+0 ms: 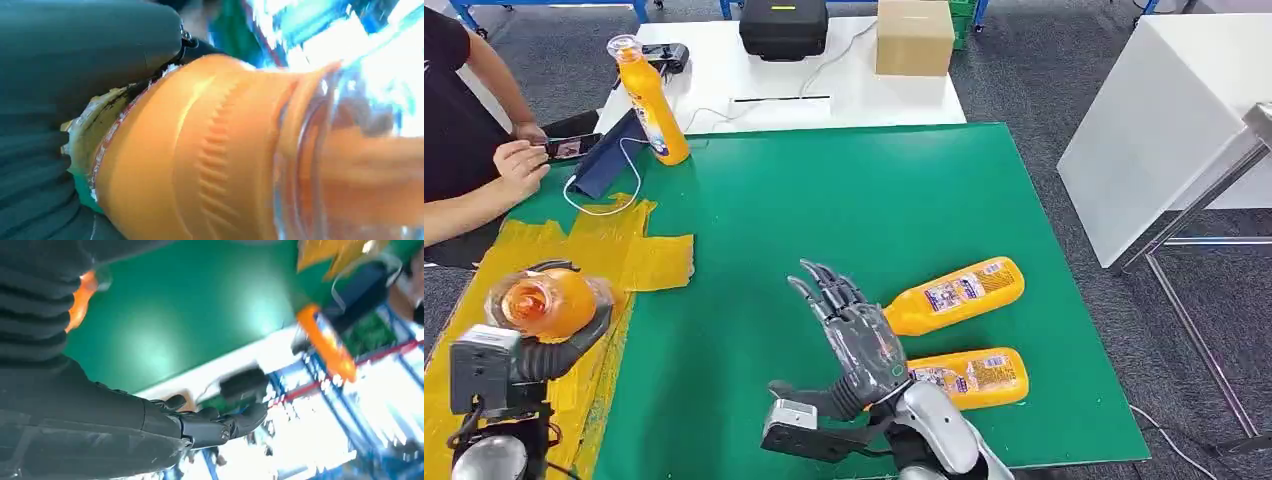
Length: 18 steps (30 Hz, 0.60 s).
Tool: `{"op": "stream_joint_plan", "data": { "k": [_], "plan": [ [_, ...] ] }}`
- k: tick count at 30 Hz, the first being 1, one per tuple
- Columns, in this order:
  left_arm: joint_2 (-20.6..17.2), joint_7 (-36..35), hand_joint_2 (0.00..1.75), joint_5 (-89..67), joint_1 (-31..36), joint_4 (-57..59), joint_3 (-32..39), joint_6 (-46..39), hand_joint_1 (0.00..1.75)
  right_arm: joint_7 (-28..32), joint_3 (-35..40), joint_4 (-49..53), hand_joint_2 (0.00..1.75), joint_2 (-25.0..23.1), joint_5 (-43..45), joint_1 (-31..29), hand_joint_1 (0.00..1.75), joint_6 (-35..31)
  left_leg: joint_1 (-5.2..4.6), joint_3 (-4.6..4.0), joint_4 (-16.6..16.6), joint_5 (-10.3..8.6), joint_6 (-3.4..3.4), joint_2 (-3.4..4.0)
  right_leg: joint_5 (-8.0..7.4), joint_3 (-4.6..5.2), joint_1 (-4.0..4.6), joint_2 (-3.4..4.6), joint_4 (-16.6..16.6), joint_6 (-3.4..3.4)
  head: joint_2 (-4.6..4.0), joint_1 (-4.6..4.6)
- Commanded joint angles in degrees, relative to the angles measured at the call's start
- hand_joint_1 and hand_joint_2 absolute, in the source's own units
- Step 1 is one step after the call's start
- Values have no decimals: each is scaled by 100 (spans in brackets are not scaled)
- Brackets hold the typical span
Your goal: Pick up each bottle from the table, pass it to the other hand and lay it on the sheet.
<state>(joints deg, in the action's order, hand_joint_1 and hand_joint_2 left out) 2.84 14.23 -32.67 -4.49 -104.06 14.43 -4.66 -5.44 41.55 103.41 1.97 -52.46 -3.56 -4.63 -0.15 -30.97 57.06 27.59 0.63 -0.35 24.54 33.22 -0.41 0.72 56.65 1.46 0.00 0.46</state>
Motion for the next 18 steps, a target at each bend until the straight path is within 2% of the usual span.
{"op": "stream_joint_plan", "data": {
  "k": [1, 4, 8, 10, 11, 12, 14, 18],
  "plan": [
    [84, -44, 175, -1659, -238, 93, 424, -434, 175, 15, -584, 771, 0, 602, -147, 656, 0, -71, 7, 10, 0, 4, -2, -6, 2, -19, 8, -14, -10, 2, 0, -2],
    [49, -273, 175, -2571, -373, 381, 355, -762, 175, 92, -728, 941, 0, 787, -98, 919, 0, -106, -4, 15, -9, 0, 1, -8, 2, -21, -1, -13, -13, 3, 0, 0],
    [-267, -598, 175, -3988, -298, 1535, 209, -1061, 175, -42, -781, 1060, 0, 792, -281, 1199, 0, 8, -9, 27, -17, 1, -1, -14, 3, -34, -3, -20, -22, 1, 0, 0],
    [-295, -662, 175, -4130, -247, 1980, 175, -982, 175, -143, -849, 1091, 0, 919, -232, 1266, 0, 29, -20, 23, -19, 0, 3, -13, 4, -25, -14, -19, -16, -1, 0, 0],
    [-386, -672, 175, -4285, -236, 2240, 87, -927, 175, -181, -957, 1137, 0, 1059, -153, 1308, 0, 59, -7, 43, -29, 2, -5, -16, 4, -50, -1, -28, -33, -6, 0, 2],
    [-514, -735, 175, -4583, -240, 2517, -21, -889, 175, -176, -1126, 1217, 0, 1218, -143, 1368, 0, 24, -16, 27, -20, 2, 3, -15, 3, -31, -10, -20, -21, -1, 0, 0],
    [-659, -864, 175, -4970, -213, 2869, -148, -1000, 175, -150, -1381, 1316, 0, 1314, -36, 1452, 0, 80, -12, 33, -22, 3, 2, -11, 1, -36, -5, -21, -27, -1, 0, 0],
    [-669, -872, 175, -4984, -204, 2927, -152, -1031, 175, -128, -1429, 1339, 0, 1326, -2, 1470, 0, 103, -17, 30, -20, 2, 4, -16, 3, -33, -10, -27, -23, 0, 0, -2]
  ]
}}
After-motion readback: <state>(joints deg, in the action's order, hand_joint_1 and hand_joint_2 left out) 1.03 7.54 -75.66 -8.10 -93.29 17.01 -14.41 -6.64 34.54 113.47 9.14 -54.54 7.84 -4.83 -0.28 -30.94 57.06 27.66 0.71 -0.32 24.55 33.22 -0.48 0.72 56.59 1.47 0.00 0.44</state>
